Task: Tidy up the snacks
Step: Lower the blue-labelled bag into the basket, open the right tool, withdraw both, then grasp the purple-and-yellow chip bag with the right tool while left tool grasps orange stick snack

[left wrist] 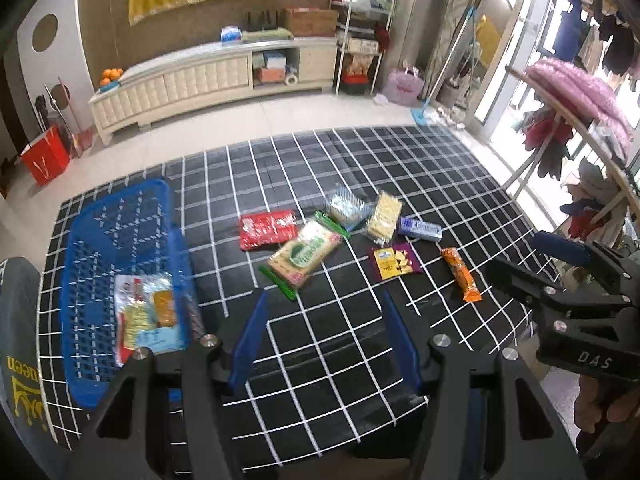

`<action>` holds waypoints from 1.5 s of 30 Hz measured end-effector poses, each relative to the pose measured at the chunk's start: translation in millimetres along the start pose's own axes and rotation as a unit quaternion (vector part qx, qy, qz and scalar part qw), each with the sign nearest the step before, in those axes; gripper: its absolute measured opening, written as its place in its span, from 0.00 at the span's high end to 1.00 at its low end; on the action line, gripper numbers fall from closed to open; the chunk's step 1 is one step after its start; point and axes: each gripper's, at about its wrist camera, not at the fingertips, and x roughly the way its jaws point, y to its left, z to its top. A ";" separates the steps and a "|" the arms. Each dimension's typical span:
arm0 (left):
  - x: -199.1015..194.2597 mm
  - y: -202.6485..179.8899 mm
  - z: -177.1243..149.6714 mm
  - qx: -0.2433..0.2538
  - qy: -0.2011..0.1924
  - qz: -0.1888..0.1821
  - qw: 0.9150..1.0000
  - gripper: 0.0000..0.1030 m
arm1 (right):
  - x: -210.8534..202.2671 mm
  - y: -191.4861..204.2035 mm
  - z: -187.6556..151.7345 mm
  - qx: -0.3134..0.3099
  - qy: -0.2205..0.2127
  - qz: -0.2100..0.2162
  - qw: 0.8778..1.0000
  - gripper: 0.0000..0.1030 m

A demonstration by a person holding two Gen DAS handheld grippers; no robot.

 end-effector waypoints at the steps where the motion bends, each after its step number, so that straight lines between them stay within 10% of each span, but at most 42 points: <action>1: 10.2 -2.5 0.4 0.001 0.009 0.002 1.000 0.46 | 5.6 -4.6 -2.3 0.002 0.006 0.001 1.000 0.15; 26: 184.9 -9.4 4.7 -0.019 0.105 0.023 0.994 0.46 | 188.2 -56.7 -13.7 -0.006 0.172 0.032 0.985 0.15; 45: 209.9 20.6 -3.0 -0.037 0.120 0.029 0.992 0.46 | 223.4 -25.7 -23.2 -0.001 0.161 -0.048 0.986 0.14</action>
